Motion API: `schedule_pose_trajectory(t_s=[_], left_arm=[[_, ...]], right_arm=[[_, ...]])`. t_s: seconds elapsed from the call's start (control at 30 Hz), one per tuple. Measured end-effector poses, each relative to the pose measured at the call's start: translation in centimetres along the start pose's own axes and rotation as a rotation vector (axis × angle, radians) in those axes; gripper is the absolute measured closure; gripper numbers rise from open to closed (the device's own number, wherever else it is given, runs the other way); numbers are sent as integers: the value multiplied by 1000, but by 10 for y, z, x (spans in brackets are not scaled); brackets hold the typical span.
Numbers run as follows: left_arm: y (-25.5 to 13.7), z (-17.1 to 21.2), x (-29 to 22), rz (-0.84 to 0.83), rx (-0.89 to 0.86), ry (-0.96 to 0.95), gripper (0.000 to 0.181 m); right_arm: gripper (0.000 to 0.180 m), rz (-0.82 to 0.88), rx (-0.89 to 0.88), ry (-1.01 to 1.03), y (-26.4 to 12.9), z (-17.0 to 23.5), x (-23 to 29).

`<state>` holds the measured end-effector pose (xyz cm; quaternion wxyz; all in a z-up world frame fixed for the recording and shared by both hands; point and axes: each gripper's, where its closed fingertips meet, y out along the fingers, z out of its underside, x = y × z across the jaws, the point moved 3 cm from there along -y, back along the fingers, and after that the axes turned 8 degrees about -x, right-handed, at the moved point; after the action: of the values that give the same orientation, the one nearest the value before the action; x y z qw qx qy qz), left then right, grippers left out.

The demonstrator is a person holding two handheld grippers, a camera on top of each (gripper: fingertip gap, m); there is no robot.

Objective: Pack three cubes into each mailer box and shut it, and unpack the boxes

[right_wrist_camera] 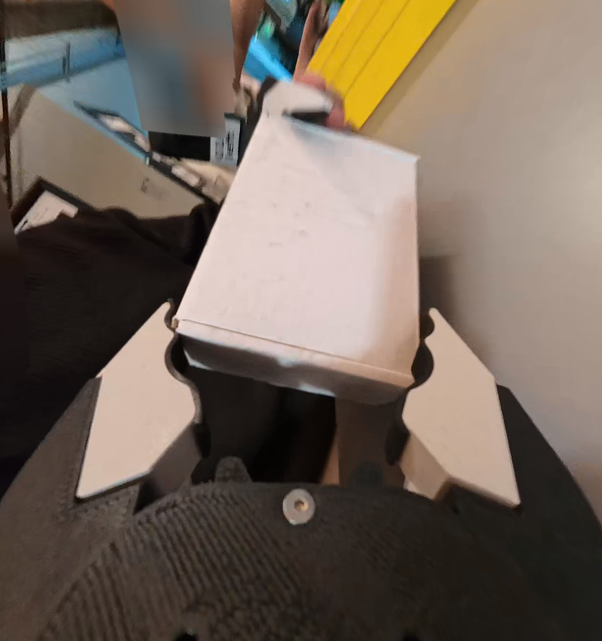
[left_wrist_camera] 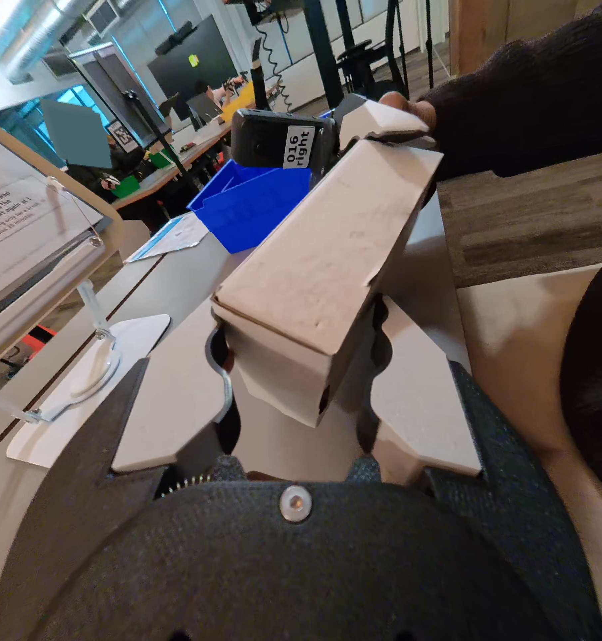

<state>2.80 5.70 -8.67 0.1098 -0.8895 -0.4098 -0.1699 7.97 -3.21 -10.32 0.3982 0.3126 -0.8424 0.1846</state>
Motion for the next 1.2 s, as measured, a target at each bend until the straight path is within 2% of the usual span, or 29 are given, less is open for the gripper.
schedule_pose_trajectory(t_s=[0.07,0.1,0.13,0.27,0.43,0.53,0.67,0.7,0.77,0.83,0.9,1.03,1.1,1.2], left_arm=[[0,0,5,-31,-2,2,102],[0,1,8,-47,3,8,103],[0,4,10,-64,28,31,104],[2,17,12,-92,104,80,107],[0,20,18,-115,121,63,108],[0,19,19,-118,129,60,109],[5,19,16,-112,135,57,110],[6,18,14,-106,135,58,110],[9,15,10,-93,135,71,111],[10,13,6,-93,146,103,111],[11,14,5,-96,156,123,111],[9,5,13,-147,102,10,103],[4,-5,24,-187,45,-98,93],[-5,-14,38,-243,-33,-258,92]], right_arm=[[52,64,-117,-37,-8,-17,-8],[79,84,-160,-55,-13,-23,-10],[86,132,-178,-76,-16,-26,-15],[72,395,-160,-291,-25,-33,-30],[78,648,-151,-740,-25,-56,-1],[80,775,3,-984,-5,-51,7],[78,939,353,-1194,20,-35,-7],[81,972,436,-1236,23,-31,-11],[103,1050,564,-1326,26,-29,-16],[106,1089,633,-1401,28,-27,-16],[108,1093,641,-1397,27,-26,-15],[111,1151,597,-1444,13,-41,-8],[112,1224,534,-1482,-7,-61,5],[112,1358,367,-1506,-54,-101,43]])
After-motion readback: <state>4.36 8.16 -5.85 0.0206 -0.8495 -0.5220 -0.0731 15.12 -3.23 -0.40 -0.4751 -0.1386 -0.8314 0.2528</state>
